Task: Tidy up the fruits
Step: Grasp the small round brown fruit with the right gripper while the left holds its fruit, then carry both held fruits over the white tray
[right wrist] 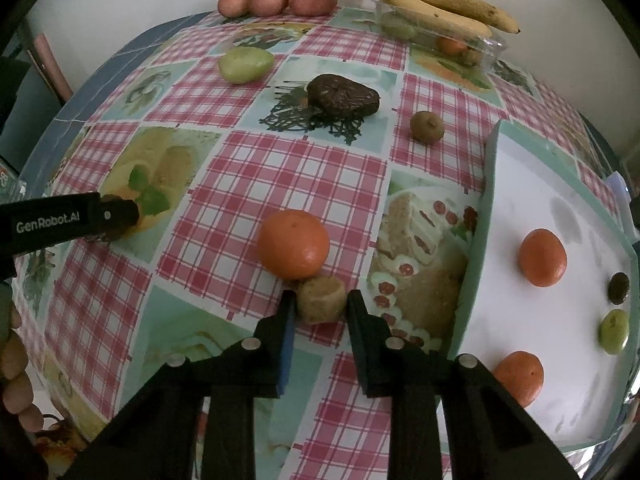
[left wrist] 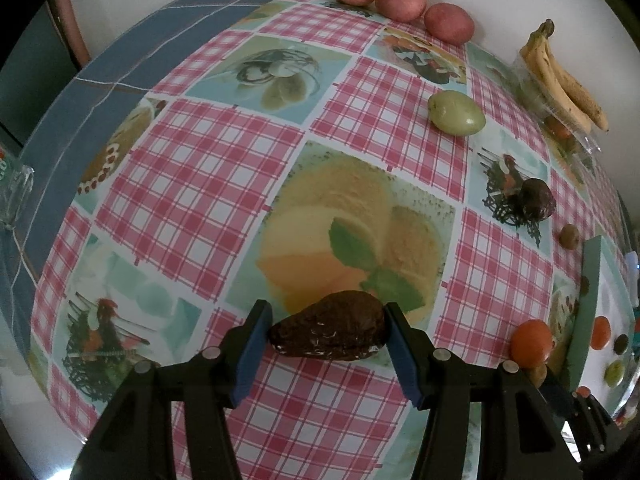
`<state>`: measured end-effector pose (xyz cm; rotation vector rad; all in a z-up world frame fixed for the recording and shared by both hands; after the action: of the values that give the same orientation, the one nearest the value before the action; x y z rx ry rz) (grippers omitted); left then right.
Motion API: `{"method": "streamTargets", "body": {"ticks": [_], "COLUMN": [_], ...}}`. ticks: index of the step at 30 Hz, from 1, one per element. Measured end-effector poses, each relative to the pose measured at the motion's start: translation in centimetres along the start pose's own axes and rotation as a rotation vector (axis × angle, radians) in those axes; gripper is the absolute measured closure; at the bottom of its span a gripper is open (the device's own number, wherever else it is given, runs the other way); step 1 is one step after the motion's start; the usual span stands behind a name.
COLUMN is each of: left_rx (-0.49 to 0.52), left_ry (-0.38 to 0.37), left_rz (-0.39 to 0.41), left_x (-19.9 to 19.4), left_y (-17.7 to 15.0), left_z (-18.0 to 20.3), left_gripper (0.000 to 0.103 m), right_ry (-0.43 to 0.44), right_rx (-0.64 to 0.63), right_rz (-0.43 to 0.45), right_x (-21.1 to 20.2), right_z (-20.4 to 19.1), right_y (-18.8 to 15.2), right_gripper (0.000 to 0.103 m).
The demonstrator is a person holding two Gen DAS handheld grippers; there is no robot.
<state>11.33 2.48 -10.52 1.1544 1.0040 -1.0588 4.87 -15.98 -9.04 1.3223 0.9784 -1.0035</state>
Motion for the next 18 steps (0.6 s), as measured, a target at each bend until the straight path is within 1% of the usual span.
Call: {"method": "streamTargets", "body": {"ticks": [5, 6, 8, 10, 13, 18], "left_rx": [-0.005, -0.011, -0.038, -0.044, -0.051, -0.059], "left_ry": [-0.006, -0.016, -0.067, -0.085, -0.082, -0.112], "left_rz": [-0.002, -0.004, -0.011, -0.011, 0.016, 0.098], "left_x": [-0.1, -0.2, -0.3, -0.5, -1.2, -3.6], "left_y": [0.0, 0.0, 0.1, 0.1, 0.1, 0.6], "left_z": [0.0, -0.1, -0.3, -0.4, -0.5, -0.7], "left_gripper": [0.044, 0.044, 0.044, 0.044, 0.044, 0.044], "right_ry": [0.002, 0.004, 0.008, 0.016, 0.028, 0.053], "right_rx": [0.0, 0.004, 0.02, 0.038, 0.065, 0.126], "right_rz": [-0.001, -0.002, -0.003, 0.003, 0.028, 0.096], "right_x": [0.0, 0.0, -0.1, -0.4, -1.2, -3.3], "right_z": [0.1, 0.2, 0.5, 0.9, 1.5, 2.7], "right_y": [-0.1, -0.1, -0.1, -0.1, -0.1, 0.0], "right_gripper": [0.077, 0.077, 0.077, 0.077, 0.077, 0.077]}}
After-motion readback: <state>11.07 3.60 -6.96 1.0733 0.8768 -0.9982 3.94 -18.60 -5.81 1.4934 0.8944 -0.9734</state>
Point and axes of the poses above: each gripper's, at about its wrist camera, not at the fingertips, and x roughly the way its jaws point, z to its right, y to its top, the point moved 1 cm from there along x, roughly the way its jaws point, and after that the axes turned 4 degrees about -z, right-handed, at the moved point
